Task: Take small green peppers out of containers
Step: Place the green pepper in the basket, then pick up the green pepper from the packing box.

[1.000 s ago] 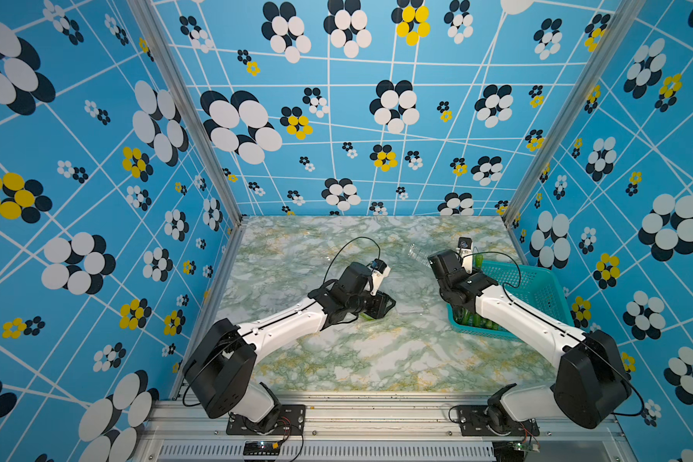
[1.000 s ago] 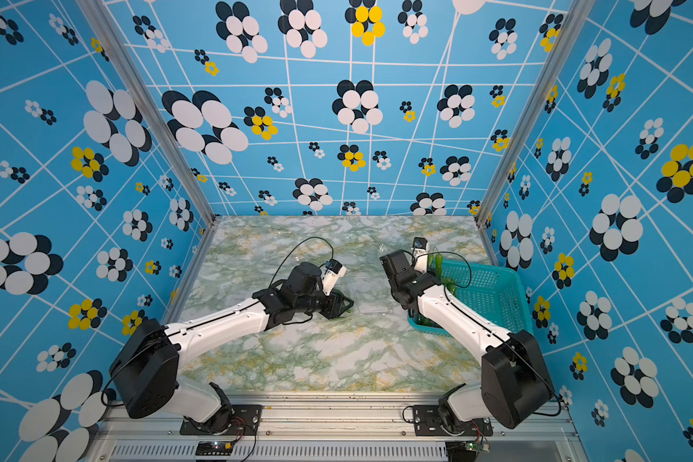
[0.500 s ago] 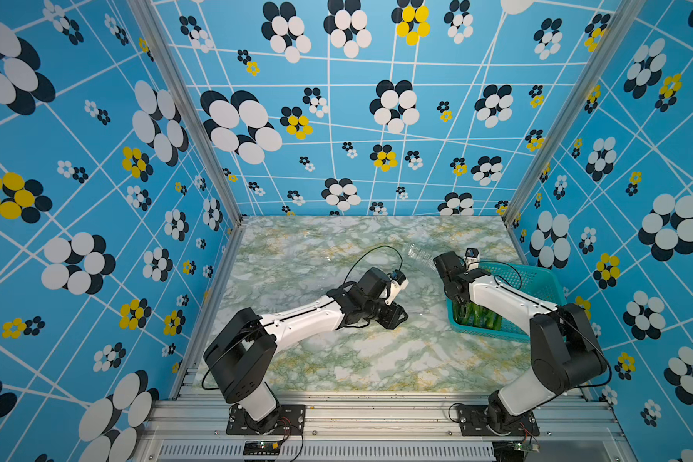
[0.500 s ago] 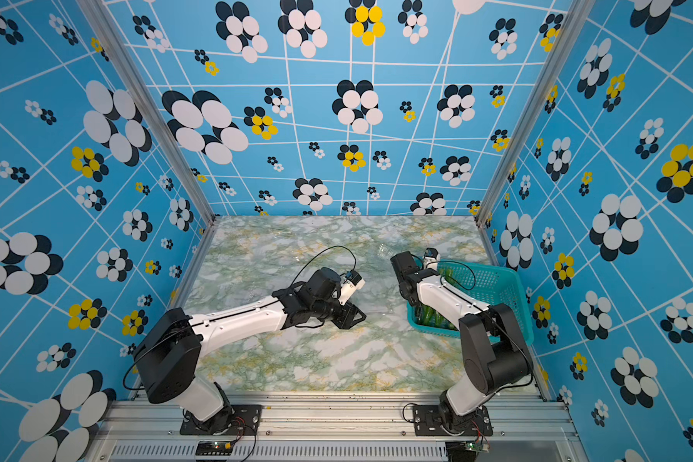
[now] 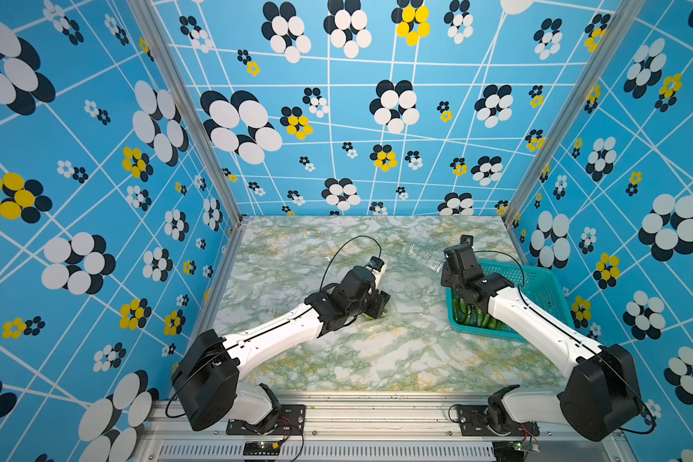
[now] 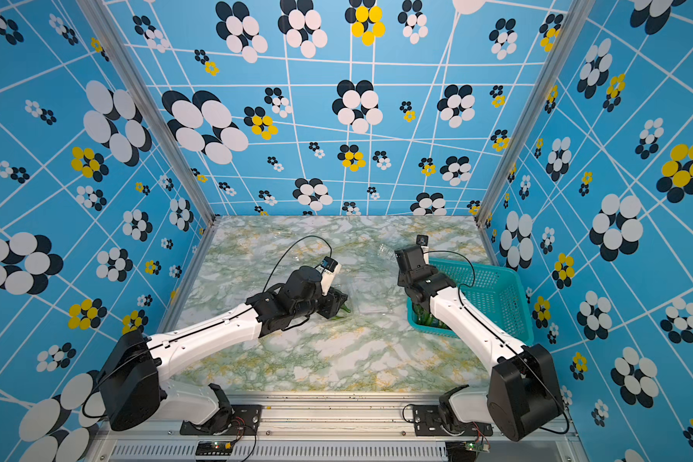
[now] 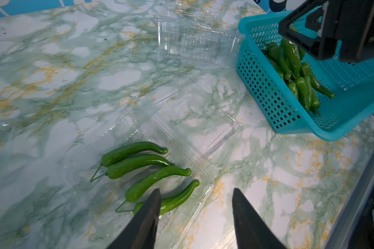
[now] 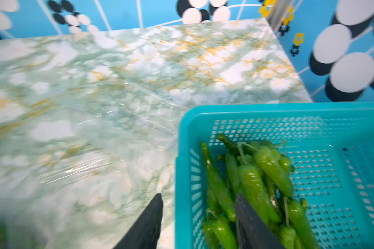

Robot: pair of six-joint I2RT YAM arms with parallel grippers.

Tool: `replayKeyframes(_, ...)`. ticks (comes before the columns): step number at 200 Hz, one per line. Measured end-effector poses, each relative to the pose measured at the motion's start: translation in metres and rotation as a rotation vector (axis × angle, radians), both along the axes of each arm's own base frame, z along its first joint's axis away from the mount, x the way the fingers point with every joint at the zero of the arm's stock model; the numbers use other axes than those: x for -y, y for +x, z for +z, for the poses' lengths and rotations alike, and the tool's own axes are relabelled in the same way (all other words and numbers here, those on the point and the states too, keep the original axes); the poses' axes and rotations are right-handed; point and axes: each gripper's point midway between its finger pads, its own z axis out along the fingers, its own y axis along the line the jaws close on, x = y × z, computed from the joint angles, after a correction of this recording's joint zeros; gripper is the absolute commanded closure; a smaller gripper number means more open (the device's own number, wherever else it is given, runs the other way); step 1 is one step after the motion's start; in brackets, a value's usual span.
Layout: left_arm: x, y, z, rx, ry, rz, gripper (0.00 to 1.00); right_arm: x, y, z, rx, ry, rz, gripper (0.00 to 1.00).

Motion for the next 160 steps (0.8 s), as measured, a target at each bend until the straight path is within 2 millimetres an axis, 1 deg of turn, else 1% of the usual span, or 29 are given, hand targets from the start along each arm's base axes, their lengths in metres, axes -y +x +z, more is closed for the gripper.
replayKeyframes(15,-0.028,0.019,-0.006,-0.029,-0.013,0.112,0.45,-0.035,-0.001,-0.012,-0.051,0.057,0.144,0.46)
replayKeyframes(19,-0.037,0.024,-0.01,-0.042,-0.015,0.149,0.45,-0.048,-0.001,-0.018,-0.071,0.075,0.191,0.46)
replayKeyframes(24,-0.048,0.029,-0.014,-0.058,-0.018,0.189,0.45,-0.059,-0.002,-0.023,-0.091,0.089,0.23,0.46)
replayKeyframes(27,-0.054,0.032,-0.016,-0.067,-0.019,0.212,0.46,-0.071,-0.003,-0.028,-0.111,0.096,0.272,0.47)
replayKeyframes(48,-0.093,0.044,-0.035,-0.134,-0.029,0.348,0.45,-0.128,-0.013,-0.054,-0.205,0.112,0.461,0.47)
replayKeyframes(56,-0.103,0.044,-0.041,-0.152,-0.033,0.383,0.45,-0.15,-0.018,-0.062,-0.234,0.111,0.53,0.47)
replayKeyframes(63,-0.11,0.043,-0.045,-0.166,-0.035,0.404,0.45,-0.165,-0.023,-0.068,-0.253,0.108,0.581,0.48)
replayKeyframes(67,-0.112,0.042,-0.046,-0.17,-0.036,0.41,0.45,-0.175,-0.026,-0.072,-0.266,0.108,0.611,0.49)
replayKeyframes(80,-0.114,0.04,-0.047,-0.181,-0.045,0.423,0.45,-0.197,-0.032,-0.081,-0.296,0.105,0.683,0.49)
replayKeyframes(95,-0.112,0.039,-0.045,-0.185,-0.06,0.42,0.45,-0.213,-0.032,-0.09,-0.318,0.1,0.733,0.5)
replayKeyframes(108,-0.111,0.039,-0.045,-0.192,-0.072,0.419,0.45,-0.221,-0.027,-0.096,-0.328,0.09,0.757,0.5)
replayKeyframes(138,-0.105,0.037,-0.046,-0.214,-0.095,0.399,0.45,-0.229,-0.018,-0.11,-0.347,0.055,0.789,0.49)
replayKeyframes(160,-0.101,0.035,-0.046,-0.225,-0.108,0.383,0.45,-0.23,-0.017,-0.121,-0.367,0.033,0.801,0.49)
